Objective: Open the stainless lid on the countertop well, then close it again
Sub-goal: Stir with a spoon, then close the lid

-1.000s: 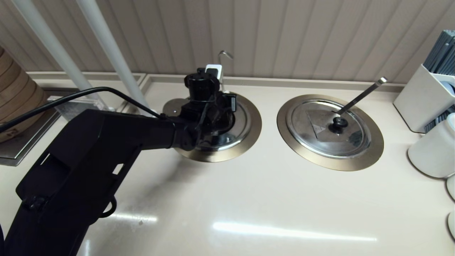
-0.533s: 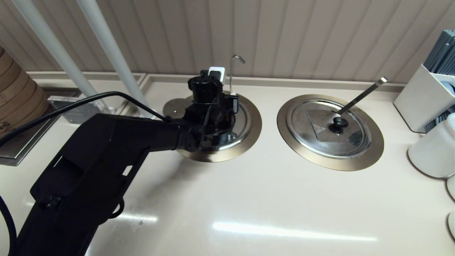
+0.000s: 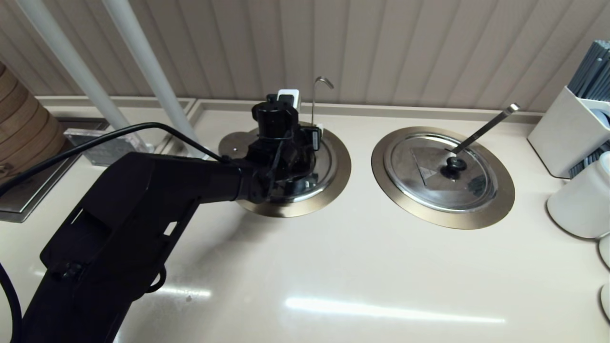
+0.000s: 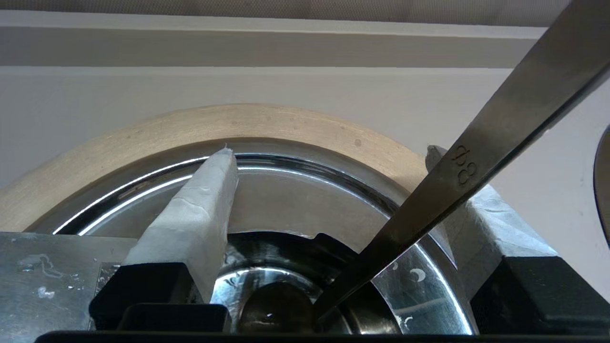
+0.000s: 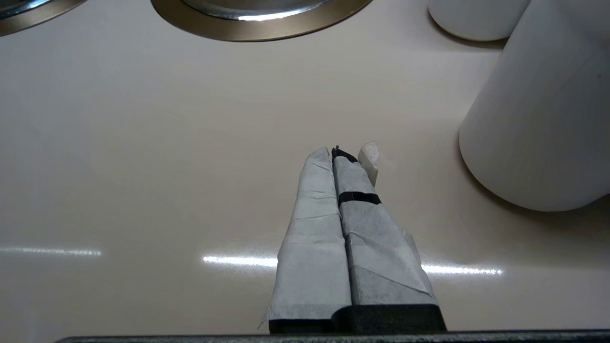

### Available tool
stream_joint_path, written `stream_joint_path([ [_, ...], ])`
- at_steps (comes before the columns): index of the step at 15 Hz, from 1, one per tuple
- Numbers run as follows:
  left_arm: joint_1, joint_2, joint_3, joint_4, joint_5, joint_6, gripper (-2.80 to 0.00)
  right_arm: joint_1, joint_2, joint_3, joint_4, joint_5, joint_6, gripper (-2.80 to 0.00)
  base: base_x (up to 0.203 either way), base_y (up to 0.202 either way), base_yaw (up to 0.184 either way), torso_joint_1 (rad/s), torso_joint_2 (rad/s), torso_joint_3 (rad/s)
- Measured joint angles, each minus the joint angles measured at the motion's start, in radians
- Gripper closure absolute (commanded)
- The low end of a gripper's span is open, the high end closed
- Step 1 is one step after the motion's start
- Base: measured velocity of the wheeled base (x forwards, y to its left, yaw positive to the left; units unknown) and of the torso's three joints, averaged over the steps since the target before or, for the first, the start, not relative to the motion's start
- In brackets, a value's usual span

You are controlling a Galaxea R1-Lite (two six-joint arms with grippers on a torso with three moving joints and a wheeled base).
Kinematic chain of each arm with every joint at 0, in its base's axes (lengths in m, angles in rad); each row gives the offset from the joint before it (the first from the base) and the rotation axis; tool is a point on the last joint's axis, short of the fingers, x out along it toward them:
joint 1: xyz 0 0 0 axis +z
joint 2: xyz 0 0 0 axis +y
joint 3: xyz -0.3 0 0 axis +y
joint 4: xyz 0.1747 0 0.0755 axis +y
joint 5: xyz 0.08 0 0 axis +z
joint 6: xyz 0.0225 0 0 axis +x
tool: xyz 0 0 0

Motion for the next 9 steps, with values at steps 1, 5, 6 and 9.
stream_joint_path([
  [1,0.000,-0.004,0.003,0.003,0.002,-0.015,-2.80,0.000,0.000,0.000,0.000,0.001,0.000,0.00,0.000,0.000,0.000,0.000,0.00,0.000],
  [5,0.005,-0.046,0.074,0.008,0.011,-0.032,-2.80,0.000,0.000,0.000,0.000,0.000,0.000,0.00,0.000,0.000,0.000,0.000,0.00,0.000],
  [6,0.009,-0.059,0.092,0.007,0.013,-0.035,-2.80,0.000,0.000,0.000,0.000,0.000,0.000,0.00,0.000,0.000,0.000,0.000,0.00,0.000],
  [9,0.015,-0.093,0.137,0.007,0.014,-0.040,-2.80,0.000,0.000,0.000,0.000,0.001,0.000,0.00,0.000,0.000,0.000,0.000,0.00,0.000],
])
